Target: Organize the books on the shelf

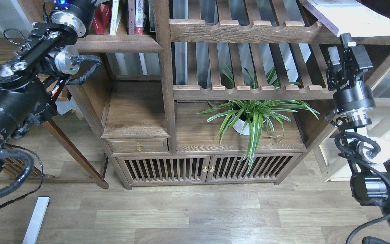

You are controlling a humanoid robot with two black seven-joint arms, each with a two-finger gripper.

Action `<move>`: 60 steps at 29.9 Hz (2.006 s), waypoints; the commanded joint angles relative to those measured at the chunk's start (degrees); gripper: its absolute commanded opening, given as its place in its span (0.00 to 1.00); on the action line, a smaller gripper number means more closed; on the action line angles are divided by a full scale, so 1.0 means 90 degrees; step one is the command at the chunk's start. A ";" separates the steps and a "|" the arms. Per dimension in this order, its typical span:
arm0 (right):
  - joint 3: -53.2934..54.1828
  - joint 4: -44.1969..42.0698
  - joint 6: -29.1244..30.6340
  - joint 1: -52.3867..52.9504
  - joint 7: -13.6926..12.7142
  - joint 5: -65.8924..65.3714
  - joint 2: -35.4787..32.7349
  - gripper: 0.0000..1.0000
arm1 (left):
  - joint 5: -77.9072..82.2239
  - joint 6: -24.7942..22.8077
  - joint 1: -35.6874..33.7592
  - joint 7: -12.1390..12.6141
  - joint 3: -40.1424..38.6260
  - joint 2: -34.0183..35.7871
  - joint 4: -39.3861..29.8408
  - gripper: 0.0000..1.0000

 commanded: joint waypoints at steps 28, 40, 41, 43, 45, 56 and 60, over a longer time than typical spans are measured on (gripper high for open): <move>0.0058 0.0019 0.0000 -0.0039 0.0000 0.0010 -0.0034 0.65 | -0.0001 0.0000 -0.0118 -0.0365 0.0127 -0.0050 -0.0049 0.06; 0.0097 0.0019 0.0000 -0.0039 0.0000 0.0010 -0.0103 0.65 | -0.0001 0.0010 -0.0109 -0.0374 0.0166 -0.0030 -0.0030 0.23; 0.0097 0.0019 0.0000 -0.0039 0.0000 0.0010 -0.0103 0.65 | -0.0001 0.0010 -0.0108 -0.0374 0.0166 -0.0030 -0.0030 0.24; 0.0097 0.0019 0.0000 -0.0039 0.0000 0.0010 -0.0103 0.65 | -0.0001 0.0010 -0.0108 -0.0374 0.0166 -0.0030 -0.0030 0.25; 0.0097 0.0019 0.0000 -0.0039 0.0000 0.0010 -0.0103 0.65 | -0.0001 0.0010 -0.0108 -0.0374 0.0166 -0.0040 -0.0030 0.27; 0.0097 0.0019 0.0000 -0.0078 0.0000 0.0010 -0.0093 0.66 | -0.0001 0.0010 -0.0118 -0.0384 0.0166 -0.0050 -0.0040 0.29; 0.0107 0.0019 0.0000 -0.0098 0.0000 0.0010 -0.0103 0.66 | -0.0010 0.0020 -0.0186 -0.0384 0.0156 -0.0118 -0.0088 0.30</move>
